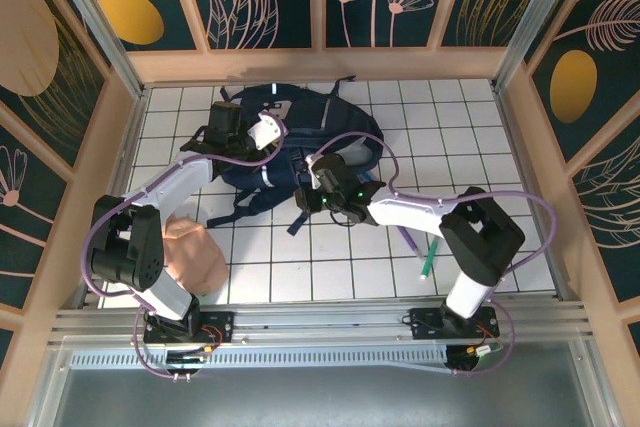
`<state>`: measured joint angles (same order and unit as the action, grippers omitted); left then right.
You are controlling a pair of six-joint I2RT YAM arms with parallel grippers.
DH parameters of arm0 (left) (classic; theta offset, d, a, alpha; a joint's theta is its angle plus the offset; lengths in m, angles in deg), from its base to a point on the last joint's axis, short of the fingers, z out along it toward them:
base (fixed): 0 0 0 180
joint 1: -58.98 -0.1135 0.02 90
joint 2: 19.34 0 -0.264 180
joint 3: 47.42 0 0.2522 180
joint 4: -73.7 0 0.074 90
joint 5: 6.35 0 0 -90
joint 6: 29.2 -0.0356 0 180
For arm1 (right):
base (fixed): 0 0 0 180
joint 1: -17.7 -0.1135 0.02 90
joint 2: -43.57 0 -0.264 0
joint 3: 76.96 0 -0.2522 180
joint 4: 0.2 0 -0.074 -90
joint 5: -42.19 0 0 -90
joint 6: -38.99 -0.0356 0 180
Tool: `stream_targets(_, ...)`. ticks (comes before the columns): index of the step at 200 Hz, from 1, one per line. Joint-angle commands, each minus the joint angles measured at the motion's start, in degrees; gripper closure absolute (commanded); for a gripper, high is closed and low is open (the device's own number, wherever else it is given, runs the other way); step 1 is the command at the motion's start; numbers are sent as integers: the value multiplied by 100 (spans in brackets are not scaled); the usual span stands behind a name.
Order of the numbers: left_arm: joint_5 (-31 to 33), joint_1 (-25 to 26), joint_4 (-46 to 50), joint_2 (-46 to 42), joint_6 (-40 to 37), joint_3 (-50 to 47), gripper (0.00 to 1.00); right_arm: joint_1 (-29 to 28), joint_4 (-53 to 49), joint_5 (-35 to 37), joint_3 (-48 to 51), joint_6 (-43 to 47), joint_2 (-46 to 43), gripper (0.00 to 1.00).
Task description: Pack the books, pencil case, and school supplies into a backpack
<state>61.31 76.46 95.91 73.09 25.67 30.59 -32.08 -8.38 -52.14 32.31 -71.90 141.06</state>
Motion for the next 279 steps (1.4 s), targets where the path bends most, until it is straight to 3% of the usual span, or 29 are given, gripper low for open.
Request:
stream_targets(1,-660,-10,-21,-276,297,219,100,149,808,334,-89,244,127,77)
stream_targets(38,-949,-12,346,-139,693,553,100,555,1043,-164,-179,396,420,66)
stream_targets(61,-948,-20,387,-110,910,715,100,628,1061,-391,-349,772,557,67)
stream_targets(122,-611,-31,427,-93,1037,1010,100,694,951,-1043,-550,583,729,76)
stream_targets(141,-604,-33,473,-72,1013,1037,100,608,733,-1152,-651,600,683,70)
stream_targets(152,-595,-34,491,-71,1005,1046,100,575,554,-1016,-714,603,672,65)
stream_targets(195,-626,-38,523,-51,982,1137,100,458,-223,198,-1078,681,925,60)
stream_targets(238,-725,-72,598,-14,954,1265,100,167,-742,1938,-1419,867,1154,76)
stream_targets(279,-614,-92,609,-40,768,1239,100,173,-916,1772,-1287,685,1070,76)
